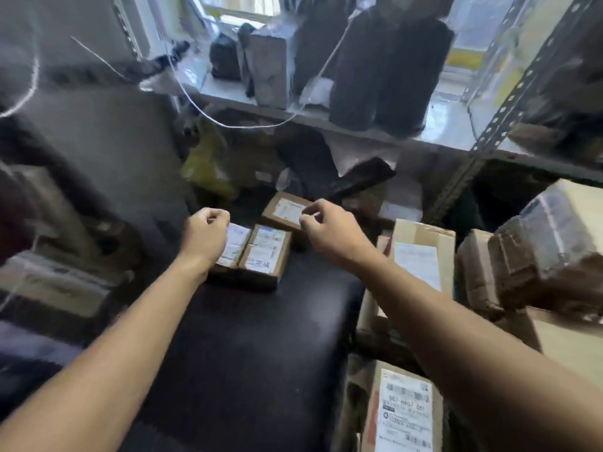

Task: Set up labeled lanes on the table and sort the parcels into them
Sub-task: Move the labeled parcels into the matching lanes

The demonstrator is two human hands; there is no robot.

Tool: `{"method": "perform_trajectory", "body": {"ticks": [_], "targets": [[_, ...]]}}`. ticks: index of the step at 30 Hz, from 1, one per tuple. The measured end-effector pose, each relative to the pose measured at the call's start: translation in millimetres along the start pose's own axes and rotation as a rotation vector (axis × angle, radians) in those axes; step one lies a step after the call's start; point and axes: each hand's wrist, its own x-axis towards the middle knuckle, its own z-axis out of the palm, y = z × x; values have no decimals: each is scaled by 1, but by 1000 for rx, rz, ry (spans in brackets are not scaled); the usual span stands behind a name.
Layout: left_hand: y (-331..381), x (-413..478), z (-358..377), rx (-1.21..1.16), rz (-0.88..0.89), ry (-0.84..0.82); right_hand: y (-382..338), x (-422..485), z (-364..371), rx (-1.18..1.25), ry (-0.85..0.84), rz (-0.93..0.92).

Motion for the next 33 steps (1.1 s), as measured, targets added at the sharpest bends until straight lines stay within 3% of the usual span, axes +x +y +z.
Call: {"method": "perform_trajectory", "body": {"ticks": [6,11,17,20,30,33], "targets": [[-81,34,9,91,-25,-182,53,47,115,71,-227,354],[-120,53,49,165,43,-334,92,74,174,120,-167,512],[-151,57,74,336,161,-393,118,94,213,283,-75,516],[-156,56,73,432,119,-432,120,96,220,332,-86,496],[-147,59,72,292,133,-365,118,92,216,373,-67,541],[-151,53,72,275,20,-355,124,84,211,291,-62,608]]}}
